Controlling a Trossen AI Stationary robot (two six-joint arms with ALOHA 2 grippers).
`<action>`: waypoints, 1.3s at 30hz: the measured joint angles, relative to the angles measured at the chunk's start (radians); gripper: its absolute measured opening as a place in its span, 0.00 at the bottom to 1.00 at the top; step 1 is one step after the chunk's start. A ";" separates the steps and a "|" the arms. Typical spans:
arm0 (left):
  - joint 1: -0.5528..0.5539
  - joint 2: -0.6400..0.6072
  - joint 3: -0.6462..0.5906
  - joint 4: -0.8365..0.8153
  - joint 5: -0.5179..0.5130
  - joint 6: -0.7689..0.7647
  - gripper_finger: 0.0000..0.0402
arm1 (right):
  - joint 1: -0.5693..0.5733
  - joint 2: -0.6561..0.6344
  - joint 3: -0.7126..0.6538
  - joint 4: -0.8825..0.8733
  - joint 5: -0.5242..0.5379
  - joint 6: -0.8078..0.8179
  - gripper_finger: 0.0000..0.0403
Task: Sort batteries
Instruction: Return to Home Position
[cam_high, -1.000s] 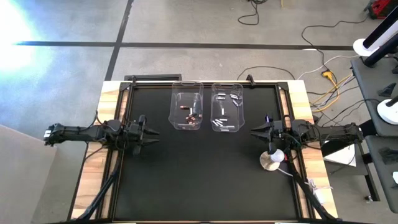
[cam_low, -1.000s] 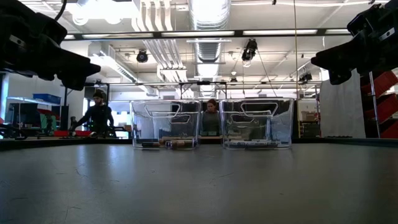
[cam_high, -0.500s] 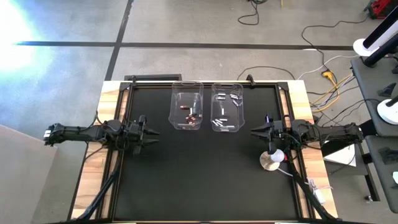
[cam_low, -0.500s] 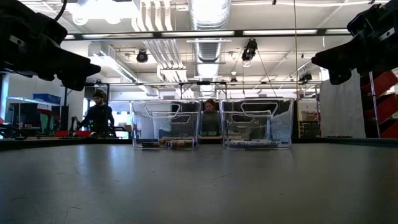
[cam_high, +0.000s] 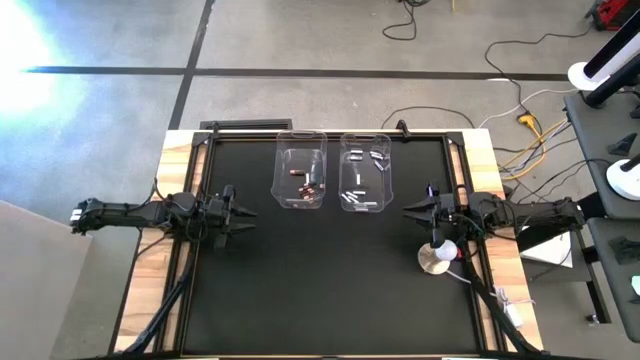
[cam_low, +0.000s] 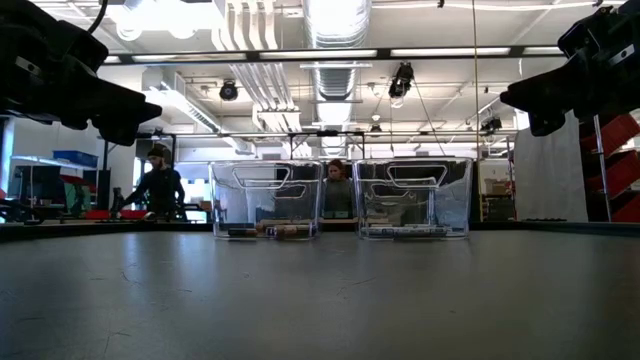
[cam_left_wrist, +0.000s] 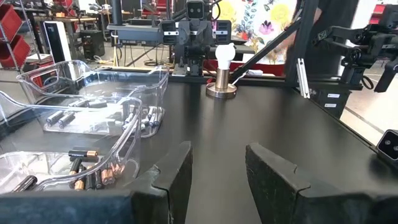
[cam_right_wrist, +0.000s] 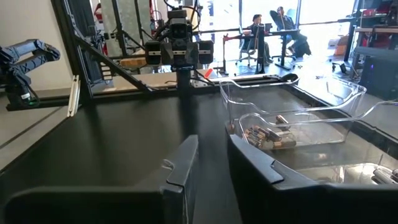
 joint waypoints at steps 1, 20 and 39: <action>0.000 0.000 0.000 0.000 0.000 0.000 0.33 | 0.000 0.000 0.000 0.000 0.000 0.000 0.20; 0.000 0.000 0.000 0.002 0.000 0.000 0.33 | 0.000 0.000 0.000 0.001 0.000 0.000 0.17; 0.000 0.000 0.000 0.002 0.000 0.000 0.33 | 0.000 0.000 0.000 0.001 0.000 0.000 0.20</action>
